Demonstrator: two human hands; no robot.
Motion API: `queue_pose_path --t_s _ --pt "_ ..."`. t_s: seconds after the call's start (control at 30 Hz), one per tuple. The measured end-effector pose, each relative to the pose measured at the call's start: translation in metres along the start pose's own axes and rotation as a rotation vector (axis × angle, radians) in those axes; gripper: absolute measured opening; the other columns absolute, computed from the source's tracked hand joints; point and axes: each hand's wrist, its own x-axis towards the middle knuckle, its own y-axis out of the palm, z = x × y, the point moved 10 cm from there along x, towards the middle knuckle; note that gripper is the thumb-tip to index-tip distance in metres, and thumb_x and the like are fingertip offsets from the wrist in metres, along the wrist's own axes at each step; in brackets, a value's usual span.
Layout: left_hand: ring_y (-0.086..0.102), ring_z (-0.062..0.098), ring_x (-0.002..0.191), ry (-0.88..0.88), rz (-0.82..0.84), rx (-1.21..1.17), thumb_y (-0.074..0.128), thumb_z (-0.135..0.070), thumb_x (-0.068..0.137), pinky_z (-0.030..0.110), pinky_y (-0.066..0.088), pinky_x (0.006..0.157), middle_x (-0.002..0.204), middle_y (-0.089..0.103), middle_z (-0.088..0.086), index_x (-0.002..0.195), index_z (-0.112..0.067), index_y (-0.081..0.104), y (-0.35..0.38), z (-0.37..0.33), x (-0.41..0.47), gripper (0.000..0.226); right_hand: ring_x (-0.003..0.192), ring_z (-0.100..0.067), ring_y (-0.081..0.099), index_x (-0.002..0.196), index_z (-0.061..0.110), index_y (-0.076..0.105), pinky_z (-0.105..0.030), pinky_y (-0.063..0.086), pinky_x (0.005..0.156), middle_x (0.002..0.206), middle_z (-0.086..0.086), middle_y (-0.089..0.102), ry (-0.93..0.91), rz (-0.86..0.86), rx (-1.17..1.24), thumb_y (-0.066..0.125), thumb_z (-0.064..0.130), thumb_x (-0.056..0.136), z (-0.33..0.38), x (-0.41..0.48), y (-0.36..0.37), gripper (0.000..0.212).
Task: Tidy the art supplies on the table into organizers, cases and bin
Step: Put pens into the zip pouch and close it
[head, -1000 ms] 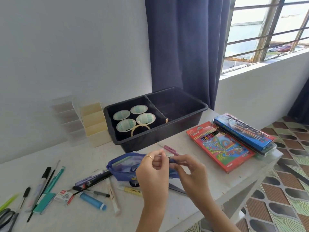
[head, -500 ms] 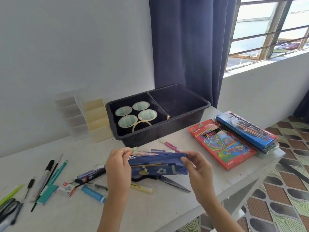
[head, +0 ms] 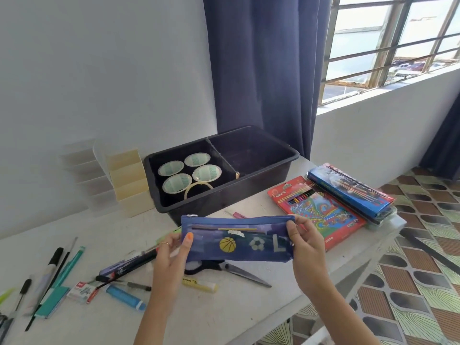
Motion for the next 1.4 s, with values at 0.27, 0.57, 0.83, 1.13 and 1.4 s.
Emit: queue_pose_path --t_s 0.27,0.57,0.83,1.13,1.4 --pt "0.067 0.024 0.094 -0.067 0.244 -0.218 0.077 -0.018 0.073 0.041 0.059 0.071 0.111 0.066 0.005 0.120 -0.022 0.051 0.109 -0.024 0.007 0.054 0.082 -0.014 0.064 0.110 0.020 0.054 -0.032 0.055 0.065 0.094 -0.001 0.064 0.030 -0.308 0.017 0.056 0.015 0.093 0.017 0.009 -0.071 0.018" --pt "0.065 0.018 0.098 -0.031 0.427 -0.253 0.076 -0.006 0.075 0.024 0.053 0.083 0.116 0.064 0.014 0.119 -0.012 0.049 0.245 -0.024 0.054 0.051 0.132 -0.002 0.027 0.110 0.026 0.055 -0.013 0.024 0.100 0.135 -0.006 0.033 -0.305 -0.316 -0.780 0.078 0.010 0.072 0.057 0.013 -0.103 0.047" --pt "0.061 0.016 0.098 0.059 0.521 -0.068 0.080 -0.016 0.072 0.016 0.053 0.079 0.127 0.052 0.012 0.132 -0.008 0.044 0.305 -0.026 0.080 0.071 0.122 -0.027 0.044 0.120 0.021 0.063 -0.044 0.046 0.094 0.137 -0.010 0.042 -0.324 -0.427 -1.324 0.061 0.035 0.088 0.046 0.033 -0.106 0.035" --pt "0.013 0.013 0.143 0.913 0.708 0.551 0.018 -0.048 0.091 0.030 0.006 0.118 0.149 0.035 0.001 0.139 -0.013 0.043 0.339 -0.063 0.006 0.065 0.124 -0.024 0.052 0.128 0.009 0.057 -0.035 0.026 0.105 0.133 -0.008 0.055 -0.428 -0.261 -1.697 0.038 0.031 0.085 0.036 0.047 -0.057 0.051" --pt "0.005 0.008 0.144 0.847 0.744 0.569 0.011 -0.051 0.089 0.032 0.007 0.120 0.154 0.021 -0.005 0.146 -0.019 0.026 0.338 -0.043 0.024 0.067 0.129 -0.025 0.047 0.133 0.007 0.052 -0.037 0.026 0.104 0.138 -0.010 0.051 -0.422 -0.189 -1.752 0.036 0.034 0.087 0.028 0.055 -0.047 0.056"
